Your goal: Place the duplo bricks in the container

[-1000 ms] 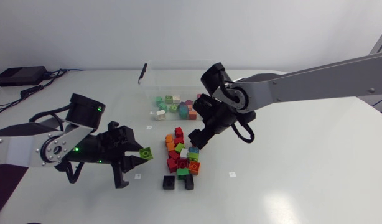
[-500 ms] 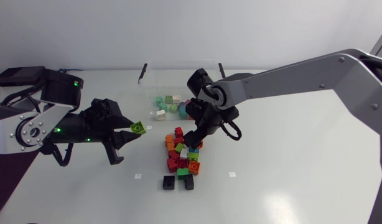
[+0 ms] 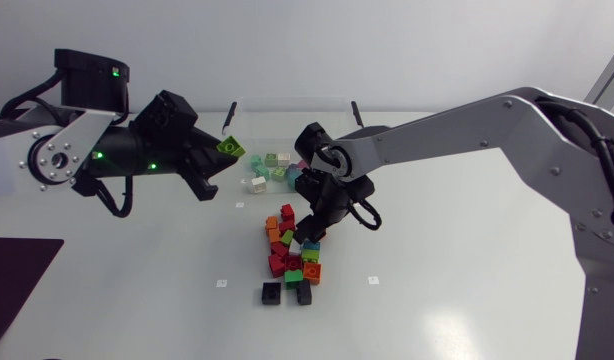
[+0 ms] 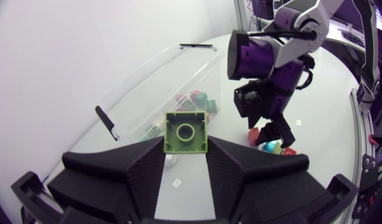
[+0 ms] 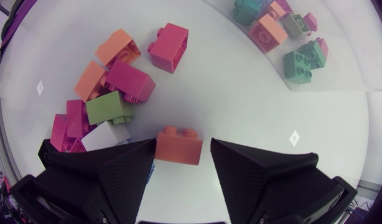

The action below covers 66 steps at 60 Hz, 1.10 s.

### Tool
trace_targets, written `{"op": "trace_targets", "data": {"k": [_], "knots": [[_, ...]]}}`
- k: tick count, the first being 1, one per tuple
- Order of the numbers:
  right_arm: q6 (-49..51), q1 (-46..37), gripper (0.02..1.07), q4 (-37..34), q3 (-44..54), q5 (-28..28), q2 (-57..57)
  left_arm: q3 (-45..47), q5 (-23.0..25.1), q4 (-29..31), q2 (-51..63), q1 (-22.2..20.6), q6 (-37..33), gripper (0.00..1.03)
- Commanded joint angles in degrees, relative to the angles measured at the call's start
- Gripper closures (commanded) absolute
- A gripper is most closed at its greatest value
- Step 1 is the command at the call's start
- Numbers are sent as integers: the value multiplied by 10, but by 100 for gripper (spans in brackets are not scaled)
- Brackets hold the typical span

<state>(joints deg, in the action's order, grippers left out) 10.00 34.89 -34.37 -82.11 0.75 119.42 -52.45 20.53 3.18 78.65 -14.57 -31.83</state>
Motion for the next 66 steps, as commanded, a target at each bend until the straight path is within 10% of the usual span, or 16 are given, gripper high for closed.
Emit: {"op": "trace_targets", "data": {"k": [1,6,53,61,66], "knots": [[-11,4,65,-7,-10,-2,17,-37,-8,-13,28,-4,35,85],[-10,3,78,-5,-5,-1,14,-60,-17,-24,49,-4,53,85],[-2,-47,78,-27,41,6,-159,-289,-72,-33,270,-7,150,84],[1,-55,78,-40,19,6,-179,-314,-81,-30,302,-12,150,64],[4,-61,78,-50,-2,7,-189,-325,-90,-27,315,-15,149,28]]}}
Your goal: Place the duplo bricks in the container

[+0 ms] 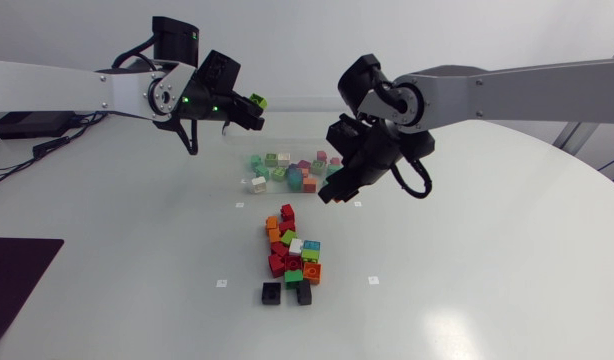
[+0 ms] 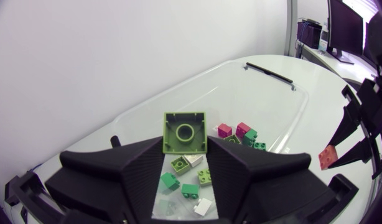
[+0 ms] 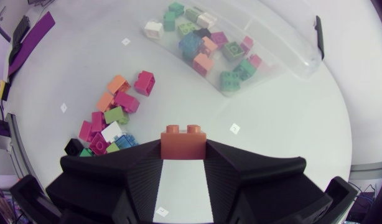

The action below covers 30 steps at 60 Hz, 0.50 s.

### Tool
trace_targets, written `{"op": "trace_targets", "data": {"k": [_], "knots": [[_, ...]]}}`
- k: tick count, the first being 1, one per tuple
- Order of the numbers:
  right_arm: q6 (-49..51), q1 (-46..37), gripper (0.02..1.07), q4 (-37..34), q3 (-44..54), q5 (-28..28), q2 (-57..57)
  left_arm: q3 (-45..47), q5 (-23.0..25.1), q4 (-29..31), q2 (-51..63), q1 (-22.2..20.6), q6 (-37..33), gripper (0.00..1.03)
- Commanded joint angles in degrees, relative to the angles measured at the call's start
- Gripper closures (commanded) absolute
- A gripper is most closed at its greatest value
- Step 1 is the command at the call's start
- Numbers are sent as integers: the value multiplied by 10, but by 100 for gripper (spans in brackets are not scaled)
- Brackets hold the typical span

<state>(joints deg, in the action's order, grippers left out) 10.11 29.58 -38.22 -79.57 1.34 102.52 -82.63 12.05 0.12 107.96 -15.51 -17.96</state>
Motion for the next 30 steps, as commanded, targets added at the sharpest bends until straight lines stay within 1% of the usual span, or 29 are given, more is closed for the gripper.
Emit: {"op": "trace_targets", "data": {"k": [1,3,7,16,27,30], "knots": [[4,-9,78,-13,-32,2,-21,-24,-7,4,23,-7,9,20],[4,-12,78,-18,-42,4,-22,-23,-8,4,23,-7,8,12],[4,-16,78,-26,-61,5,-23,-19,-8,5,20,-7,6,5],[7,-23,78,-42,-111,14,-19,17,-8,1,-14,-3,-7,5],[8,-30,78,-48,-167,22,-1,115,-8,-25,-101,4,-51,6],[8,-31,78,-48,-177,23,5,147,-4,-24,-128,5,-75,6]]}}
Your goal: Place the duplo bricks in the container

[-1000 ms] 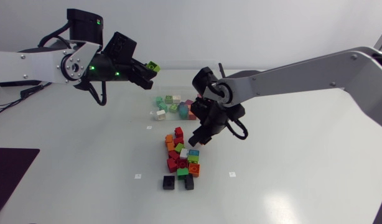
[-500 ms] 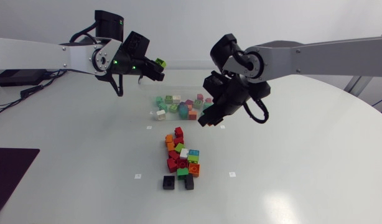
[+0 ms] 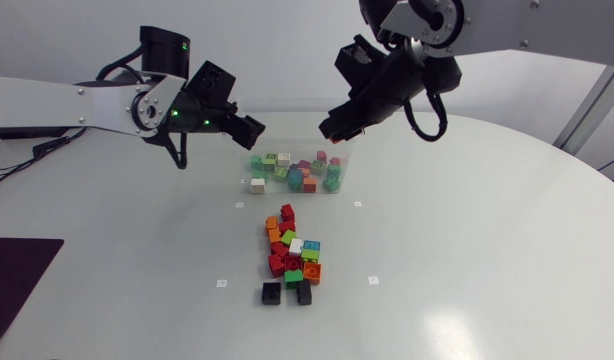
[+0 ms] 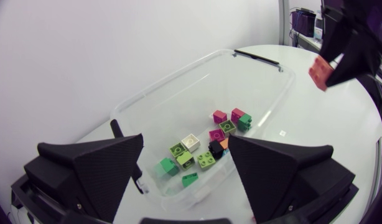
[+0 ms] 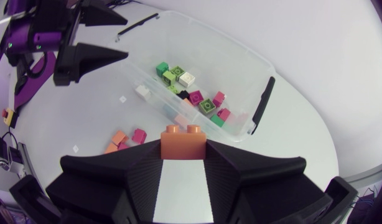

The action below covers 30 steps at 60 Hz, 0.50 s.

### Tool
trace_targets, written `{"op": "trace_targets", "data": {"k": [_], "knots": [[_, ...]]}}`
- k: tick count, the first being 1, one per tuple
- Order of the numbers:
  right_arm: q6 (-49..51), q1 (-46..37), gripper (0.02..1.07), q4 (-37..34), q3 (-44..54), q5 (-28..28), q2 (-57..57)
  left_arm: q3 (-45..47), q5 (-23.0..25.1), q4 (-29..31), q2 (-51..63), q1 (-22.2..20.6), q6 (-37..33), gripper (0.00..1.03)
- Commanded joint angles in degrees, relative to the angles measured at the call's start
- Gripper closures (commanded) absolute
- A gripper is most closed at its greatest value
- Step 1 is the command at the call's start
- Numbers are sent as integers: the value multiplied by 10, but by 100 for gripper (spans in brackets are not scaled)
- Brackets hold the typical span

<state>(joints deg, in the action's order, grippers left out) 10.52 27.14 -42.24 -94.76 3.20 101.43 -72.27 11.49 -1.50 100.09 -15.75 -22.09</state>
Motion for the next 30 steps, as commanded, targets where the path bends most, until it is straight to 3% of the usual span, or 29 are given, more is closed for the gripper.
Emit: {"op": "trace_targets", "data": {"k": [1,10,30], "knots": [[4,-8,78,-7,-30,5,18,47,2,-8,-52,7,-36,6],[2,-10,78,-4,-71,12,47,126,54,19,-104,8,-130,6],[1,-17,78,4,-161,30,115,163,108,98,-69,8,-275,6]]}}
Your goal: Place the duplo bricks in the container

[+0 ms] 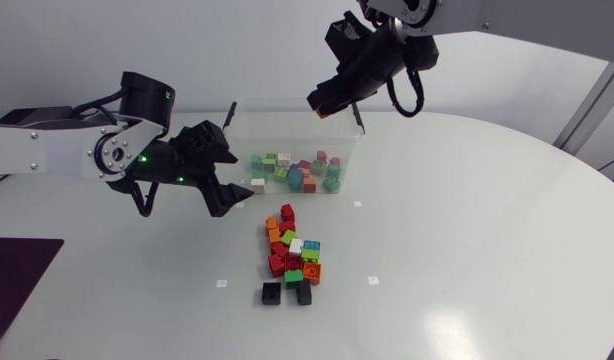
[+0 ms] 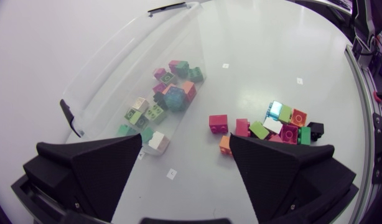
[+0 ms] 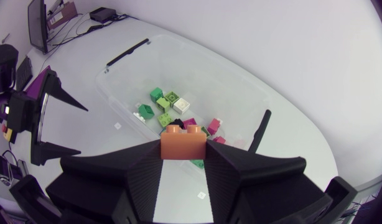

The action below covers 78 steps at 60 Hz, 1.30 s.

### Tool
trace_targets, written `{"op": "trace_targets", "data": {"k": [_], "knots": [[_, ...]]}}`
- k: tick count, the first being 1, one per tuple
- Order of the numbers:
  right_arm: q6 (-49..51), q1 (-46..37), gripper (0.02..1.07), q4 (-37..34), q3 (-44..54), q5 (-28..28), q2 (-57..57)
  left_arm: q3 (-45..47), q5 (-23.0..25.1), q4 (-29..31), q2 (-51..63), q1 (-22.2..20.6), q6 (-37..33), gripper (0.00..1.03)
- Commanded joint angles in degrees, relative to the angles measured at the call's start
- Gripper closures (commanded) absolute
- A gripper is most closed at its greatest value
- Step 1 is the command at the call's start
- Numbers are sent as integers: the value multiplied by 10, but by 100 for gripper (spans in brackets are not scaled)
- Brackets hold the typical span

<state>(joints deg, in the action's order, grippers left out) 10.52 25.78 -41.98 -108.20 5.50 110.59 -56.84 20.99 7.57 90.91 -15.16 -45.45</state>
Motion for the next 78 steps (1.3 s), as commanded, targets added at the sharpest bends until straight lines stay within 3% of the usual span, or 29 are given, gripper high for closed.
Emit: {"op": "trace_targets", "data": {"k": [1,22,25,32,37,55,78], "knots": [[1,-5,78,3,-28,8,25,8,15,10,30,2,-48,6],[-1,-15,76,27,-99,15,100,-22,32,37,114,0,-129,7],[0,-15,66,28,-108,15,108,-25,33,36,123,-3,-137,7],[3,-14,21,25,-125,15,125,-39,39,36,143,-5,-153,7],[5,-15,9,22,-123,15,125,-45,43,36,153,-6,-162,7],[15,-20,7,38,-54,29,63,-80,51,37,203,-19,-179,7],[15,-4,7,106,136,39,-39,-101,65,36,240,-25,-199,12]]}}
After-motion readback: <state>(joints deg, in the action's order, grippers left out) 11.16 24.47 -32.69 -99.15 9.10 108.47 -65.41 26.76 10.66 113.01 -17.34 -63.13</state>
